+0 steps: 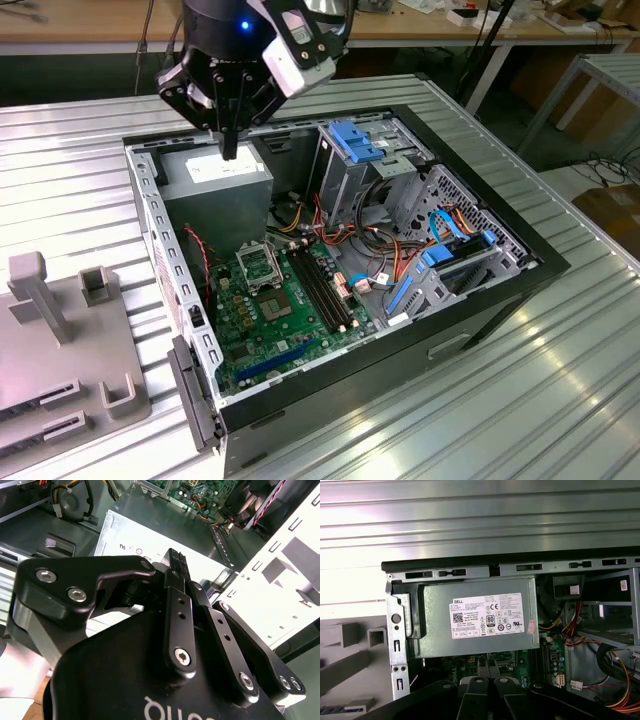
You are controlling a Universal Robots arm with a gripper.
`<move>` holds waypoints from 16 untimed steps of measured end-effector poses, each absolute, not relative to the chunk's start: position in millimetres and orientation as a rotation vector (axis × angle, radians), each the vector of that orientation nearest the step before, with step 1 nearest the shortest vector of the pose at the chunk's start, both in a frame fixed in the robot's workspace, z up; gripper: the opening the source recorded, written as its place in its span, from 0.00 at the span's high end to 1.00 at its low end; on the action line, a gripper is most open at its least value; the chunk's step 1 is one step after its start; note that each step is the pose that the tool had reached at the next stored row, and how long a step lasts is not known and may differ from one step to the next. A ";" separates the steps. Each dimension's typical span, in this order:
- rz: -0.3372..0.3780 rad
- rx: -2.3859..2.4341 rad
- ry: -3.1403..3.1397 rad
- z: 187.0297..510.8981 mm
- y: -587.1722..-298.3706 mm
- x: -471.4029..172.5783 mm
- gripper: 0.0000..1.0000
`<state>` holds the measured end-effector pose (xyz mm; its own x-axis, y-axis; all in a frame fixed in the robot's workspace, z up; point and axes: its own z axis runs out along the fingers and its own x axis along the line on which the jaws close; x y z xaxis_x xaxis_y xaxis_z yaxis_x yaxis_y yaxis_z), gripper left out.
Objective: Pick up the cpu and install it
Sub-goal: 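Reach for the cpu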
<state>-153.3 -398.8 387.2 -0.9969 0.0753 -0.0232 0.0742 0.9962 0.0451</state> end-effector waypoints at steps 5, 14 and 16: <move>0.069 0.117 3.114 386.8 -398.8 -155.2 0.89; 0.069 0.117 3.114 386.2 -398.9 -158.9 0.89; 0.069 0.117 3.114 386.0 -398.8 -160.6 0.89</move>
<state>-160.6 -398.8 386.0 -0.9969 0.0753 -0.0232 0.0742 0.9962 0.0451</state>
